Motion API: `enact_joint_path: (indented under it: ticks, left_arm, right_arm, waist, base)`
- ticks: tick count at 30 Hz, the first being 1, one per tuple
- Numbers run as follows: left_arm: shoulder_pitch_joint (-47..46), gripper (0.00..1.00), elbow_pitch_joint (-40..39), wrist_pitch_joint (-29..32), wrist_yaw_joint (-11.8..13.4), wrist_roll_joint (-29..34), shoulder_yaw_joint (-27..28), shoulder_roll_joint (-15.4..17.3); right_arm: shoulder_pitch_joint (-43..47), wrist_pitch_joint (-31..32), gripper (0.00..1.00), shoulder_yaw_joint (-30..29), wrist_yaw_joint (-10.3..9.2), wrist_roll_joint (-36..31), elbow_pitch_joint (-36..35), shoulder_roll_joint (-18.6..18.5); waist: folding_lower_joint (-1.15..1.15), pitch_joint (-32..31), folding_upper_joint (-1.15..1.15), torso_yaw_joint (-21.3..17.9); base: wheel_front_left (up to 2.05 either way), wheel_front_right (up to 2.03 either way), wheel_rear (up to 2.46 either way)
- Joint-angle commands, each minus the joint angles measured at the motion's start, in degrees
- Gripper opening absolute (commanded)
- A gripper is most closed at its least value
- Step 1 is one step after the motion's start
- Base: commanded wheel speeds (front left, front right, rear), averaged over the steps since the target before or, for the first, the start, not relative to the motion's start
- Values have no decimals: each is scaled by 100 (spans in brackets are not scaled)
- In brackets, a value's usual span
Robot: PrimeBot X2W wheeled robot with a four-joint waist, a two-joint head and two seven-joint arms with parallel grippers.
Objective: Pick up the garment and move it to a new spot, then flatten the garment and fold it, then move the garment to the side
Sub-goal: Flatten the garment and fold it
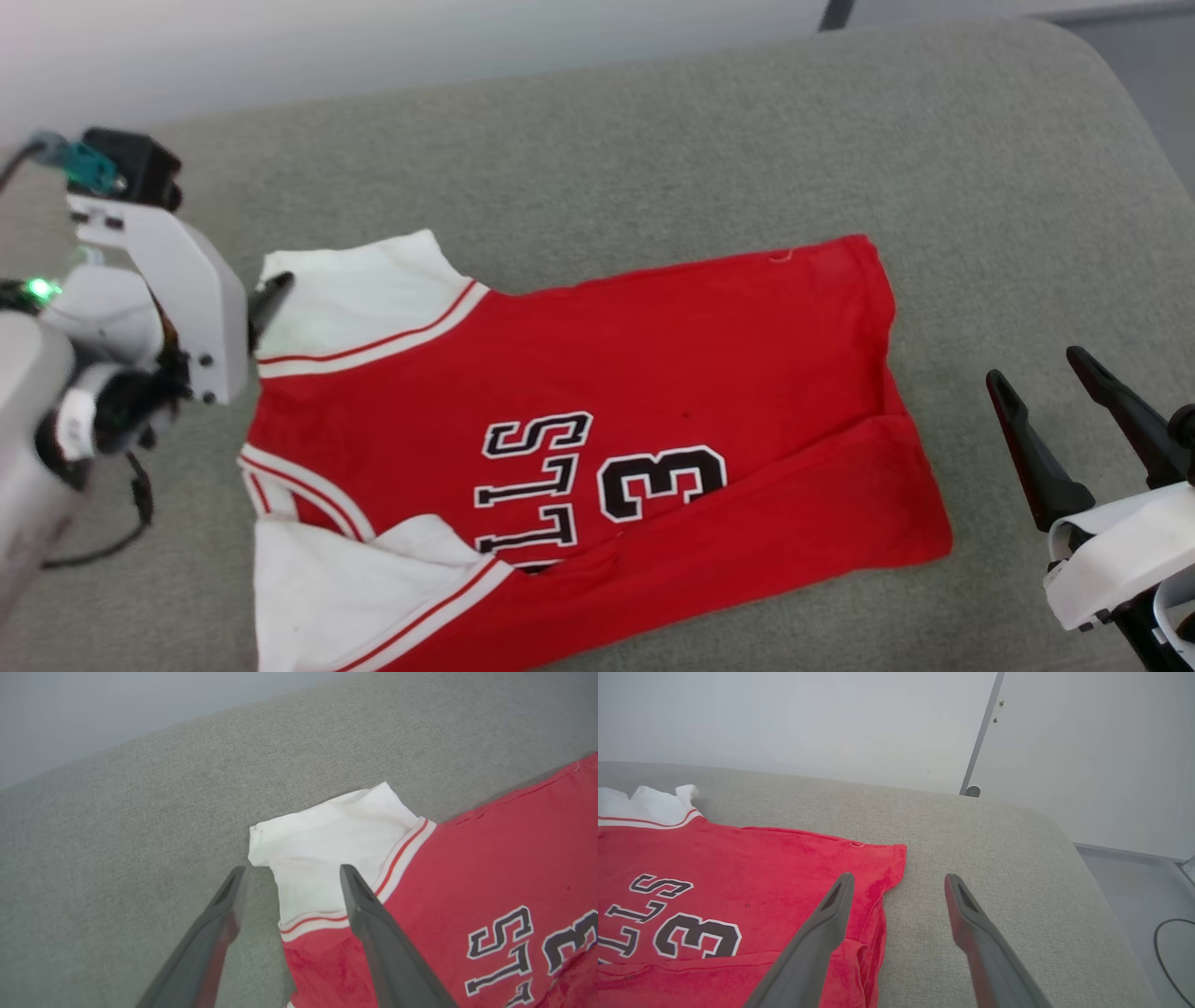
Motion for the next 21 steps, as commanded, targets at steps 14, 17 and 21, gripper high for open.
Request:
enact_joint_path:
  ticks: [14, 17, 21]
  left_arm:
    - [-965, 100, 1940, 525, -410, 141, -162, -381]
    - [-1059, 100, 2237, 678, -460, 158, -246, -472]
    - [-1104, 100, 2605, 786, -507, 189, -350, -612]
  right_arm:
    - [-42, -152, 100, 48, -6, 50, 31, 85]
    - [-71, -121, 100, 54, -6, 64, 36, 92]
    - [-117, -70, 100, 81, -6, 84, 20, 87]
  waist:
    - [0, 685, 0, -462]
    - [0, 733, 0, -464]
    - [0, 786, 0, -459]
  base:
    - [0, 0, 0]
    - [0, 0, 0]
    - [0, 0, 0]
